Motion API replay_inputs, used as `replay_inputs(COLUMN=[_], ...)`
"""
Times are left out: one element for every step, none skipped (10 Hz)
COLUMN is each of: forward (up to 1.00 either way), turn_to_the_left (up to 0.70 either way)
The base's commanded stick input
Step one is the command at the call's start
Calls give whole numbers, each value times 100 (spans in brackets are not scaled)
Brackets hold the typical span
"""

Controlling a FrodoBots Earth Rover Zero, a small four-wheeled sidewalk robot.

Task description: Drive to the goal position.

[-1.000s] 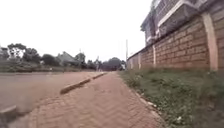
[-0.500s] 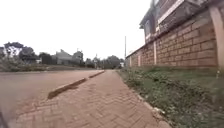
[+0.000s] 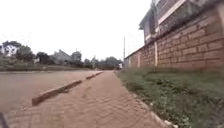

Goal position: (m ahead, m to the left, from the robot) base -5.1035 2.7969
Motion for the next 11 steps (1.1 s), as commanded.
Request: replay_inputs(forward=[70,70,70,70,70,70,70,70,70,70,70], turn_to_the_left=[0,0,0,0,0,0,0,0,0,0,0])
